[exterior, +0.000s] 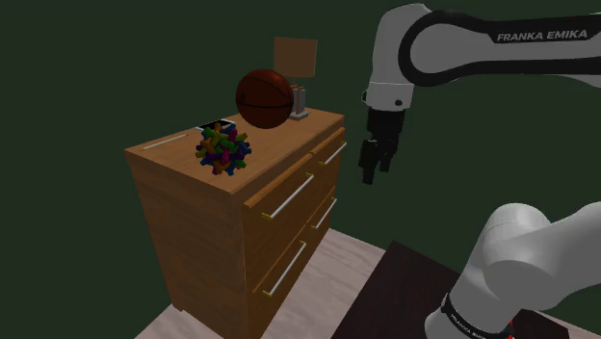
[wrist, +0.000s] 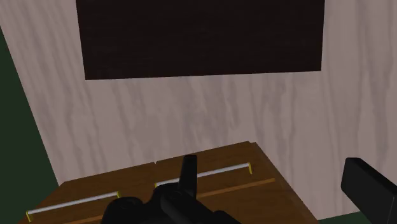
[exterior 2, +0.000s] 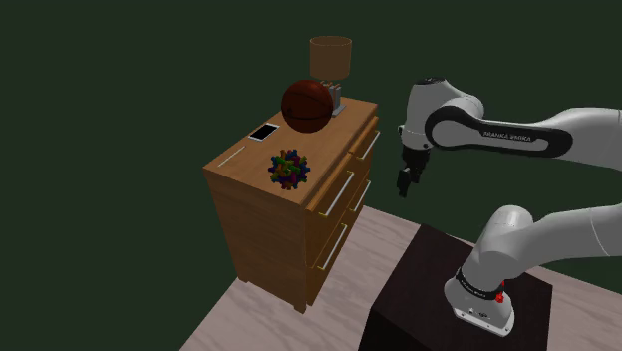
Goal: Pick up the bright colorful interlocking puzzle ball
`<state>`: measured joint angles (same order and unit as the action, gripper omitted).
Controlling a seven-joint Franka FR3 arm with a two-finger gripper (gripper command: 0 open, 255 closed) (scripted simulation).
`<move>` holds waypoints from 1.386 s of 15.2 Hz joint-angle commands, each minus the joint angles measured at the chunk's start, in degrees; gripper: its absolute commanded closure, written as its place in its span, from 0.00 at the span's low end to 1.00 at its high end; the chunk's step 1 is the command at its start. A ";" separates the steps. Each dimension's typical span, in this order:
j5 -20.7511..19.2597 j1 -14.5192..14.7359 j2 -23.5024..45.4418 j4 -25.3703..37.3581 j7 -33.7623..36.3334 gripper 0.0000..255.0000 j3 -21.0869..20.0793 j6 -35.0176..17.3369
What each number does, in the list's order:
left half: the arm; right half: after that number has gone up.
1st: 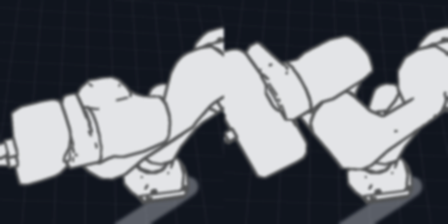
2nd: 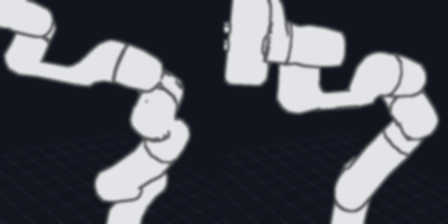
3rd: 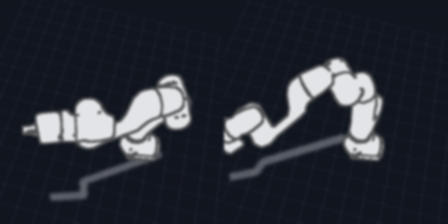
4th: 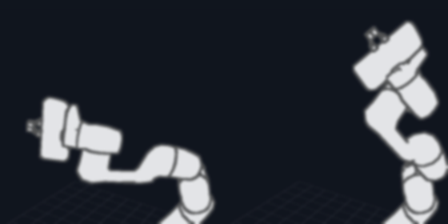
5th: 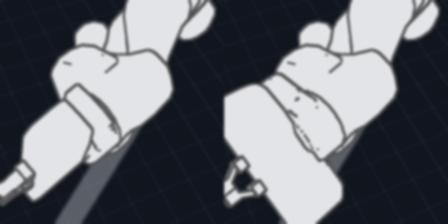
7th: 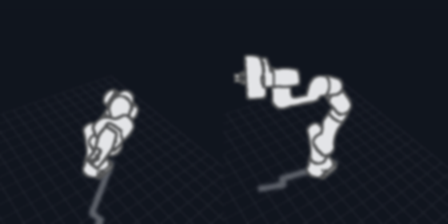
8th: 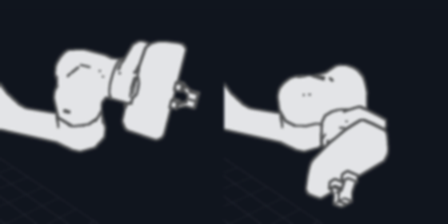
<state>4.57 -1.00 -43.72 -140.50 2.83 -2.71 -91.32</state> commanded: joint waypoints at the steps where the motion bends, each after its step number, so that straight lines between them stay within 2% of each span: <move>1: 0.00 0.00 0.00 0.00 0.00 0.00 0.00 0.00; 6: 2.78 1.62 10.85 7.93 -3.85 0.00 1.49 -4.22; 11: 6.15 3.29 21.21 17.37 -7.93 0.00 2.78 -6.22; 21: 14.22 5.44 41.64 41.48 -15.49 0.00 4.15 -4.01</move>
<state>17.87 4.37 -4.40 -101.72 -11.70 1.29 -95.64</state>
